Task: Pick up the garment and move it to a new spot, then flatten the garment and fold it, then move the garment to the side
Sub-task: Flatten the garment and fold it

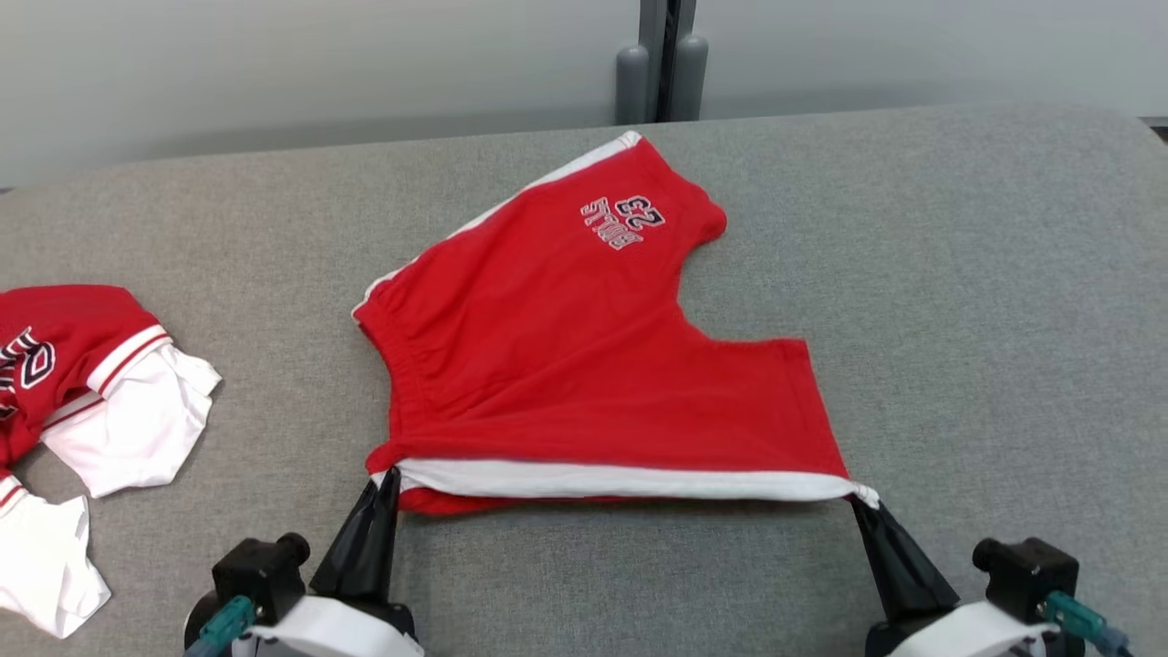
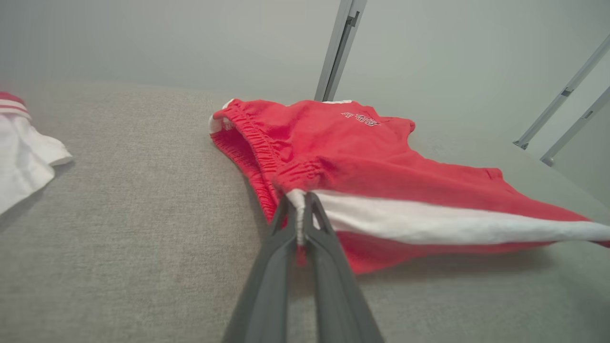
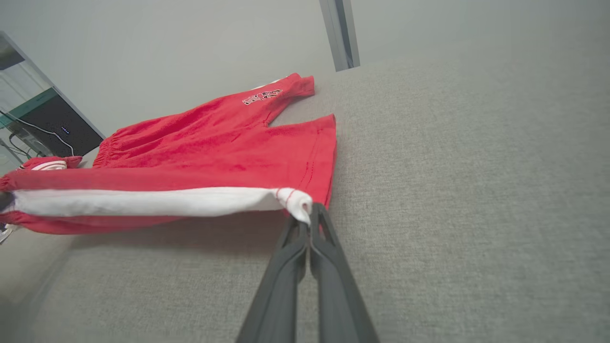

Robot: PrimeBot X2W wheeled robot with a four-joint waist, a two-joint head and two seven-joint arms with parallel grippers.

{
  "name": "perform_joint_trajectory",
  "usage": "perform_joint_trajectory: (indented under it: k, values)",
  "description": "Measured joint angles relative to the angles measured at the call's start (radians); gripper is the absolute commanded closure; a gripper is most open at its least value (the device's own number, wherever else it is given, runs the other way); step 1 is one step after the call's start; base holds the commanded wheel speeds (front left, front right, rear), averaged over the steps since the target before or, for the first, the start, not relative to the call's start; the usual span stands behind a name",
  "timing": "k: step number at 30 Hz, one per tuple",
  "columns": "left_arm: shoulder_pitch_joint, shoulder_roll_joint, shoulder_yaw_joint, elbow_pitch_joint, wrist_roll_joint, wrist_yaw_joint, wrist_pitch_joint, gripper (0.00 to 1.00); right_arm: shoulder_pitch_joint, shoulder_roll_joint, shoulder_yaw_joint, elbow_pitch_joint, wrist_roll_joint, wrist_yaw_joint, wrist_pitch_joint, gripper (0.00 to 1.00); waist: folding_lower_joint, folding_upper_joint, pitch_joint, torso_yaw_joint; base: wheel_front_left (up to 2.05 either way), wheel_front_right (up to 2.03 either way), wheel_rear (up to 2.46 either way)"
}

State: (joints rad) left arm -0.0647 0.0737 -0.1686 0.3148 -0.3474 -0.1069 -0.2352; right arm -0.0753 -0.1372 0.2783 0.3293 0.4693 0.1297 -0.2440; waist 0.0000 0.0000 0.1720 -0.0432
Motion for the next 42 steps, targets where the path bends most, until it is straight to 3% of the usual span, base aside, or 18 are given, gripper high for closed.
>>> perform_joint_trajectory:
  k: [10,15,21,30,35,42]
  values:
    - [0.235,0.007,-0.001,-0.24,-0.018,0.082,0.117,1.0,0.263,0.014,-0.095,-0.281,-0.074,0.0,0.145,1.0,0.0,0.0,-0.099,-0.014,0.0,0.0,0.0]
    - [0.267,0.01,-0.01,-0.322,-0.024,0.097,0.16,1.0,0.292,0.021,-0.14,-0.385,-0.101,0.0,0.208,1.0,0.0,0.0,-0.1,-0.019,0.0,0.0,0.0]
    - [0.262,0.014,-0.014,-0.356,-0.034,0.1,0.196,1.0,0.283,0.028,-0.16,-0.417,-0.103,0.0,0.224,1.0,0.0,0.0,-0.07,-0.009,0.0,0.0,0.0]
    - [0.114,0.029,-0.014,-0.358,-0.024,0.094,0.196,1.0,0.063,-0.034,-0.13,-0.389,-0.08,0.0,0.183,1.0,0.0,0.0,0.05,0.031,0.0,0.0,0.0]
    - [-0.004,0.016,-0.012,-0.348,-0.05,0.075,0.178,1.0,-0.151,-0.131,-0.071,-0.308,-0.034,0.0,0.157,1.0,0.0,0.0,0.146,0.072,0.0,0.0,0.0]
    - [-0.13,0.005,-0.032,-0.312,-0.061,0.06,0.154,1.0,-0.387,-0.209,-0.018,-0.197,0.013,0.0,0.127,1.0,0.0,0.0,0.231,0.13,0.0,0.0,0.0]
